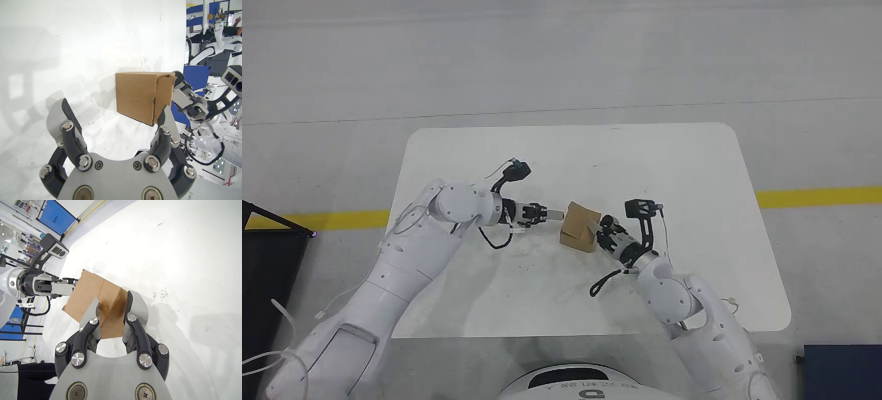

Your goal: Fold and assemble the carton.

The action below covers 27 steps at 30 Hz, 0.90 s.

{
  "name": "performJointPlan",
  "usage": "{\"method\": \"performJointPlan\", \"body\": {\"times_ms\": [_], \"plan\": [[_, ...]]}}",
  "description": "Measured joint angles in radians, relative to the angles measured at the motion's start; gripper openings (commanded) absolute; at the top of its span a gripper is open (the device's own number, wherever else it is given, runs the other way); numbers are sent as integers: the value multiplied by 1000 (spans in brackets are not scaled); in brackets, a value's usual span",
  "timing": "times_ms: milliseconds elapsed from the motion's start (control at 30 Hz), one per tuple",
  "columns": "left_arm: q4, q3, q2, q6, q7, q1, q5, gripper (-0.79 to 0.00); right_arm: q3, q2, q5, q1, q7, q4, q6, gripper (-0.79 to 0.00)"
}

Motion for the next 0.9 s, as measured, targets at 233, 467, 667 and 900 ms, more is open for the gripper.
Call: {"method": "performJointPlan", "body": {"times_ms": [233, 467, 667, 900], "plan": [[4, -9, 2, 15, 0, 4, -7, 0, -6, -1, -1, 9, 6, 5, 5, -493], [11, -8, 3, 3, 17, -1, 23, 0, -7, 0, -1, 14, 11, 7, 7, -493], [24, 7, -6, -3, 43, -5, 11, 0, -5, 1, -3, 12, 9, 5, 9, -493], [45, 31, -19, -12, 55, -21, -2, 0, -6, 1, -3, 9, 10, 4, 9, -499]]}}
